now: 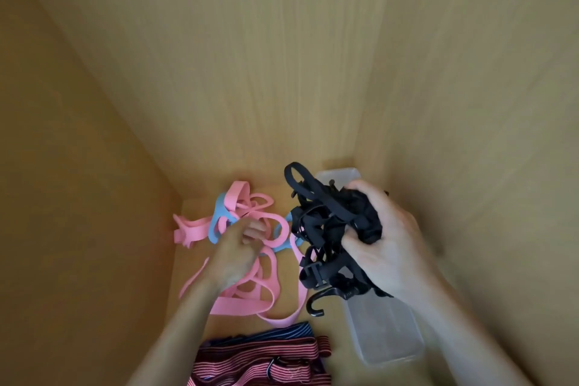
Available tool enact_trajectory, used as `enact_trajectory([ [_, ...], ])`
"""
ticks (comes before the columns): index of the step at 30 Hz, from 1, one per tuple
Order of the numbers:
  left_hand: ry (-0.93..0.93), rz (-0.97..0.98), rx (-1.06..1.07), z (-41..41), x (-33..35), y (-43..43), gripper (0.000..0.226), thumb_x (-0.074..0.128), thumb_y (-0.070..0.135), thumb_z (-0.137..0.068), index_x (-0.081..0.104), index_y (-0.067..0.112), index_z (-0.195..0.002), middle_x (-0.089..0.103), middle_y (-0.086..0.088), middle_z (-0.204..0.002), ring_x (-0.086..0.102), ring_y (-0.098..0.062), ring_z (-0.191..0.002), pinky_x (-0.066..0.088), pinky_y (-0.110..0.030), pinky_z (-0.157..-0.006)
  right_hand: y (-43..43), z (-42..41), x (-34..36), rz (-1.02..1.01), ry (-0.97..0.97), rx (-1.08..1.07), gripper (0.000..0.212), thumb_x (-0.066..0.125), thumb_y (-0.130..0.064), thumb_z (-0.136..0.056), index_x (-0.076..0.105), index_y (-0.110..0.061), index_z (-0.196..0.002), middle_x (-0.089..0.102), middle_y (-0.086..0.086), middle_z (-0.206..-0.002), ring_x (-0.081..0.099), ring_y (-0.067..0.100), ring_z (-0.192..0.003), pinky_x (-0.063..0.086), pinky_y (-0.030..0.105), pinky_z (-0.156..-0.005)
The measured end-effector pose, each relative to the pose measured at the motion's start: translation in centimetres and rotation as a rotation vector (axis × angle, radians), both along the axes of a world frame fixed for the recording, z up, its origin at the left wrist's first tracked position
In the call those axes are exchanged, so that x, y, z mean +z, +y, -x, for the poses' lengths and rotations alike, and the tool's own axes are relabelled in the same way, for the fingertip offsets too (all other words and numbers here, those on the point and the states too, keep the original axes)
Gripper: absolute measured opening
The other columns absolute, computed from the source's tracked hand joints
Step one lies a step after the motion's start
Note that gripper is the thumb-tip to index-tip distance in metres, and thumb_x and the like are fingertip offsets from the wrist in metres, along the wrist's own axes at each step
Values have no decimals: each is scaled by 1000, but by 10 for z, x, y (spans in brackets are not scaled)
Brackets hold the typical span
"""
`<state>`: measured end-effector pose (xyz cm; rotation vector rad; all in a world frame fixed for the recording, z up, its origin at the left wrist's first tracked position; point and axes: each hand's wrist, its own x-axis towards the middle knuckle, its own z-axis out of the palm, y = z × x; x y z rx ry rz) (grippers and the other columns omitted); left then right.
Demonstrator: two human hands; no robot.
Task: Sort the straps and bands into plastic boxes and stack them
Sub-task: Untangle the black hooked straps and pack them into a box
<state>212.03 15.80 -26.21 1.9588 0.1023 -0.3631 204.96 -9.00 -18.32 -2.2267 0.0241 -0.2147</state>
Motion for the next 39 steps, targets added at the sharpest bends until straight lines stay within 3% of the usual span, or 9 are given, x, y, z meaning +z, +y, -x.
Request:
enact_trajectory([
  [3,-61,-312,-253,3,-20,-6,34,62,3,-89,60,22,-117,58,4,-120,55,-19,-119,45,-13,-90,-2,1,15,42,-59,-6,58,64,-21,-78,46,-57,-120,63,-31,-108,62,-3,-97,48,20,-77],
  [6,-206,-693,-418,7,-38,-22,73,72,40,-85,36,31,-148,26,0,-157,18,-29,-150,24,-44,-121,-7,3,26,56,-81,-26,58,67,-17,-79,48,-53,-120,63,-31,-110,63,-2,-98,52,25,-79],
  [10,-259,-930,-617,0,-57,-54,100,57,78,-78,1,46,-154,-22,1,-166,-25,-42,-149,-17,-62,-113,-9,7,30,57,-74,-63,56,67,-19,-78,51,-48,-123,64,-24,-112,64,3,-100,56,36,-84],
  [14,-127,-1048,-722,-21,-72,-67,102,54,77,-80,-13,50,-152,-38,-4,-160,-30,-52,-143,-15,-72,-110,-4,13,31,78,-34,-85,61,67,-18,-79,48,-51,-126,63,-26,-114,62,3,-103,55,37,-88],
  [24,-101,-1125,-750,-44,-77,-56,76,67,31,-83,29,23,-148,25,-7,-155,35,-45,-131,35,-60,-105,10,21,30,142,-102,-21,70,66,-18,-79,38,-65,-123,56,-29,-118,56,1,-105,50,25,-82],
  [27,-138,-1060,-747,-39,-73,-50,16,61,15,-90,52,7,-101,45,-13,-126,50,-31,-107,45,-46,-96,16,19,28,164,-113,4,68,65,-18,-80,39,-57,-130,54,-32,-120,55,2,-105,52,24,-80],
  [29,-215,-1019,-715,-34,-74,-45,29,50,14,-96,33,19,-73,48,-8,-102,49,-25,-92,49,-39,-93,20,18,25,163,-89,4,67,63,-22,-81,39,-56,-133,58,-24,-115,58,6,-103,55,32,-82],
  [36,-447,-819,-459,-43,-59,-10,35,58,7,-88,37,29,-71,40,13,-74,46,-8,-66,45,-19,-62,36,7,16,207,-83,27,62,61,-27,-84,37,-51,-136,56,-21,-115,52,2,-101,53,32,-83],
  [39,-468,-760,-327,-57,-37,15,28,54,-6,-85,55,20,-97,56,4,-105,58,-16,-88,52,-28,-81,44,-1,13,225,-79,41,61,61,-27,-83,37,-49,-136,54,-23,-114,60,6,-91,55,37,-81],
])
